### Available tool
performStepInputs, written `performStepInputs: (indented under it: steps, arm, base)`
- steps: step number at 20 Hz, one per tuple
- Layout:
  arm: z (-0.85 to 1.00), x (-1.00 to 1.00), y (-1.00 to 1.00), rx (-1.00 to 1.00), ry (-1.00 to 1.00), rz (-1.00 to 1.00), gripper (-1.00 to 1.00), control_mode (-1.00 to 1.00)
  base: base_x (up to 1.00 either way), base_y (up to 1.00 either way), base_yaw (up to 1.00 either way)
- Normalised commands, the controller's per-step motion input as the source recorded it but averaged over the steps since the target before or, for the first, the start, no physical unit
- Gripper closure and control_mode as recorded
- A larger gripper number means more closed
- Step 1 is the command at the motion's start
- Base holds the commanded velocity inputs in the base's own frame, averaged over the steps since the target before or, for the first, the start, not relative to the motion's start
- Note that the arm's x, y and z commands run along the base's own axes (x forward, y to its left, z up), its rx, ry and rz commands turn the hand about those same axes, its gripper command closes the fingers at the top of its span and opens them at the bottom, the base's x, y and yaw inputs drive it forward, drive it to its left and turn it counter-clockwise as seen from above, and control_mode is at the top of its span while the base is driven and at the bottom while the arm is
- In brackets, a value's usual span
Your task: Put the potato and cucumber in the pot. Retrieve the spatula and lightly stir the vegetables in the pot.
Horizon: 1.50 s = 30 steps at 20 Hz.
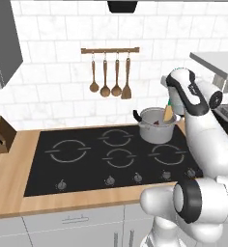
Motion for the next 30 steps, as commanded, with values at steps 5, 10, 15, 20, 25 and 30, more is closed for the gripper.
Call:
performStepInputs:
  steps: [5, 10, 15, 20, 25, 30]
  arm:
    - [-0.19, 0.59, -0.04, 0.00, 0.01, -0.03, 1.00, -1.00]
    - [-0.23, 0.38, -0.11, 0.00, 0.00, -0.04, 1.00, -1.00]
    - [-0.10, 0.16, -0.39, 0.00, 0.01, -0.03, 1.00, -1.00]
    - [-0.22, 0.09, -0.15, -0.01, 0.00, -0.01, 1.00, -1.00]
    - [-0.24, 0.25, -0.06, -0.02, 0.00, -0.01, 1.00, -1.00]
    - [-0.27, 0.15, -0.01, -0.03, 0.03, -0.01, 1.00, -1.00]
  base:
    - [0.00, 0.00, 0.00]
    - [0.00, 0.00, 0.00]
    - [0.00, 0.00, 0.00]
    - [0.00, 0.00, 0.00]
    - [0.00, 0.00, 0.00]
    - [0.00, 0.00, 0.00]
